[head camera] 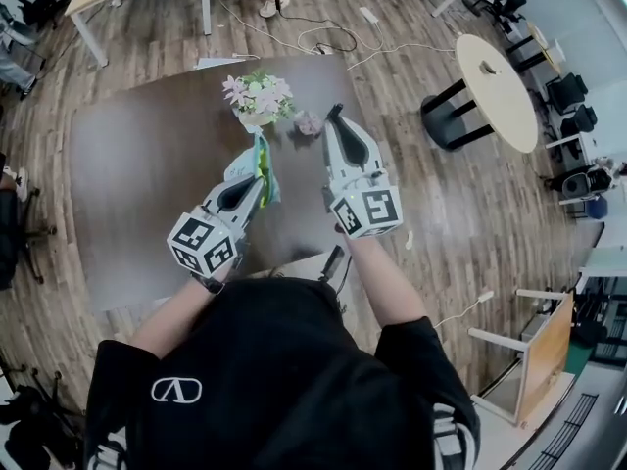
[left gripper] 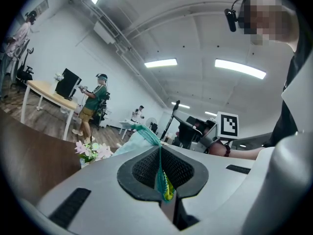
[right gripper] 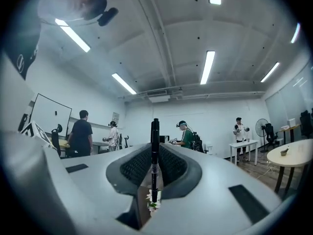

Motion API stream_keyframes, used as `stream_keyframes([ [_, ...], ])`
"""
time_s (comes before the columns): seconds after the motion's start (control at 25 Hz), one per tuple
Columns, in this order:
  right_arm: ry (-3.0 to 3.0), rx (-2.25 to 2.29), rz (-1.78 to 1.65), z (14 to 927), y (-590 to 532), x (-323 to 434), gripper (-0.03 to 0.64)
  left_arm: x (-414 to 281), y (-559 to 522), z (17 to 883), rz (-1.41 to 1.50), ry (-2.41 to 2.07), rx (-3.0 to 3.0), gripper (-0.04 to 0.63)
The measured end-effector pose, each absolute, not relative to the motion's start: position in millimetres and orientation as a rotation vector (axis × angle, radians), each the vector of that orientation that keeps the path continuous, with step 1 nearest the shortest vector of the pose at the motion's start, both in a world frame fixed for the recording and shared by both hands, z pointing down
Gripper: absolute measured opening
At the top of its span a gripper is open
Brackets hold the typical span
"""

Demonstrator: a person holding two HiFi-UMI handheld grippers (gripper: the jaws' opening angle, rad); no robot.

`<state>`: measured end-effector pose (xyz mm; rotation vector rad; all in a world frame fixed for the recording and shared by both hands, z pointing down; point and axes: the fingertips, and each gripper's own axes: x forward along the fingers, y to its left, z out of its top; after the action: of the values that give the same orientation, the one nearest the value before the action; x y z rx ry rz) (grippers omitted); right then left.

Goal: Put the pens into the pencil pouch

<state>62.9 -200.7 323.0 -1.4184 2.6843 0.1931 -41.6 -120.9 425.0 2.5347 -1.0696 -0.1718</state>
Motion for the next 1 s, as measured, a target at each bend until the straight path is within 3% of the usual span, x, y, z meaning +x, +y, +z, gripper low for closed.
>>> stream_keyframes([
  [0.32, 2.618, -1.412, 0.073, 322.7, -189.6, 74.3, 0.044, -31.7, -122.5, 422.8, -0.168, -1.057, 2.548, 0.012],
  [0.56, 2.638, -1.177, 0.044, 290.6, -160.2, 23.5, 0.044, -29.4, -123.3, 420.0, -0.162, -1.056, 2.549, 0.012],
  [1.0, 2.744, -1.075, -0.069, 321.9, -153.6, -11.8, 0.046, -28.6, -124.5, 401.4, -0.22, -1.055, 2.603, 0.012],
])
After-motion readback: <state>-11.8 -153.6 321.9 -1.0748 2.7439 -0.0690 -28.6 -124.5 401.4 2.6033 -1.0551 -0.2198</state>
